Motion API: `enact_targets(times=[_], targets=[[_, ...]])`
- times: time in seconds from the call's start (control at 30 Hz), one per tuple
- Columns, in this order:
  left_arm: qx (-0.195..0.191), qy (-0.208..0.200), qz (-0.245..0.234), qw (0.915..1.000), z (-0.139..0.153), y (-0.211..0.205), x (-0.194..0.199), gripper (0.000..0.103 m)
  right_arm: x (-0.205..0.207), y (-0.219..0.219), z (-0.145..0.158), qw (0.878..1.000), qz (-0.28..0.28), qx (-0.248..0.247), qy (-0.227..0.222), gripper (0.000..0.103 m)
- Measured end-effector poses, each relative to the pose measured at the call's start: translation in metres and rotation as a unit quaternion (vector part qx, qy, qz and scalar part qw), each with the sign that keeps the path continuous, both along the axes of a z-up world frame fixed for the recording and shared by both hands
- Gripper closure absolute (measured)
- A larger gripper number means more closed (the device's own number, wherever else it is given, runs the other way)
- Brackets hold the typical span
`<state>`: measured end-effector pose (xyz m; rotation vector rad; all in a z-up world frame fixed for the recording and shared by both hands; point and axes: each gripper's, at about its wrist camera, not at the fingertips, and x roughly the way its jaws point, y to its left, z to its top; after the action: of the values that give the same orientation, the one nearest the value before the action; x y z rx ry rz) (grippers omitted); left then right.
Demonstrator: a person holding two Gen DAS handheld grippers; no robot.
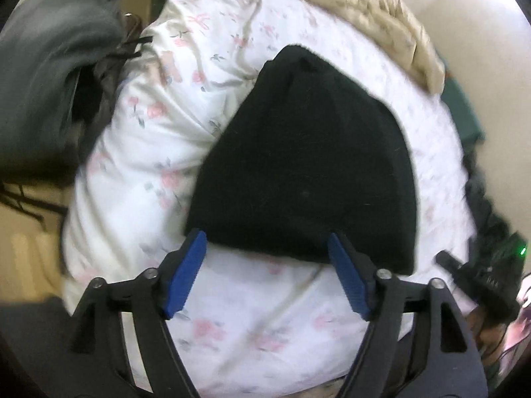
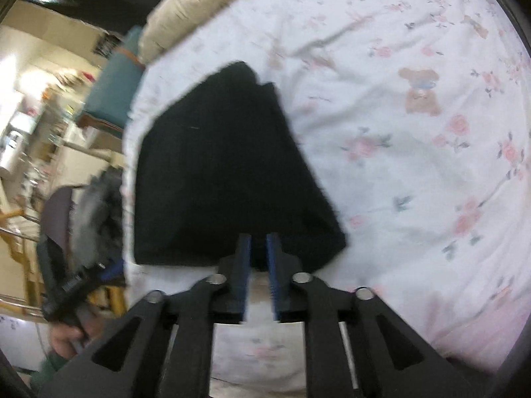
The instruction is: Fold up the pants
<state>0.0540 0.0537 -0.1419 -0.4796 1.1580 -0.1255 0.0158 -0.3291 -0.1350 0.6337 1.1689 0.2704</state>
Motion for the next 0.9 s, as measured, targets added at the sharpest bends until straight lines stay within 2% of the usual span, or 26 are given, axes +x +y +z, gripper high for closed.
enact_targets(times=[0.03, 0.07, 0.1, 0.17, 0.23, 0.3, 0.4, 0.5, 0.63, 0.77, 0.8, 0.9], targets=[[-0.014, -0.006, 0.009, 0.9998, -0.003, -0.007, -0.003, 0.027, -0.003, 0.006, -0.001, 1.000, -0.010, 0.020, -0.006, 0.052], [-0.032, -0.009, 0.018, 0.9993, -0.008, -0.012, -0.015, 0.027, -0.004, 0.013, -0.005, 0.999, -0.019, 0.040, -0.006, 0.028], [-0.046, -0.010, 0.025, 0.9986, -0.012, -0.015, -0.020, 0.027, -0.006, 0.018, -0.010, 0.997, -0.028, 0.065, -0.003, 0.021], [-0.059, -0.008, 0.038, 0.9975, -0.023, -0.030, -0.025, 0.027, -0.011, 0.038, -0.032, 0.990, -0.031, 0.133, 0.025, 0.021], [-0.042, -0.007, 0.045, 0.9981, -0.028, -0.040, -0.027, 0.027, -0.013, 0.053, -0.055, 0.978, -0.049, 0.197, 0.055, 0.021], [-0.058, 0.006, 0.034, 0.9977, -0.032, -0.048, -0.022, 0.027, -0.014, 0.063, -0.070, 0.968, -0.064, 0.231, 0.072, 0.021], [-0.102, 0.017, 0.060, 0.9928, -0.046, -0.047, -0.008, 0.025, -0.005, 0.066, -0.083, 0.965, -0.095, 0.233, 0.072, 0.021], [-0.108, 0.037, 0.071, 0.9909, -0.068, -0.047, 0.007, 0.025, 0.006, 0.067, -0.102, 0.954, -0.114, 0.262, 0.086, 0.021], [-0.134, 0.051, 0.110, 0.9836, -0.084, -0.036, 0.016, 0.025, 0.016, 0.072, -0.131, 0.943, -0.138, 0.286, 0.105, 0.020], [-0.133, 0.024, 0.129, 0.9824, -0.073, -0.025, 0.026, 0.025, 0.022, 0.060, -0.127, 0.940, -0.161, 0.293, 0.070, 0.020], [-0.143, 0.022, 0.140, 0.9796, -0.072, -0.018, 0.027, 0.025, 0.023, 0.056, -0.122, 0.942, -0.171, 0.285, 0.054, 0.020], [-0.161, 0.027, 0.172, 0.9715, -0.076, -0.002, 0.030, 0.025, 0.022, 0.039, -0.124, 0.930, -0.214, 0.296, 0.041, 0.021]])
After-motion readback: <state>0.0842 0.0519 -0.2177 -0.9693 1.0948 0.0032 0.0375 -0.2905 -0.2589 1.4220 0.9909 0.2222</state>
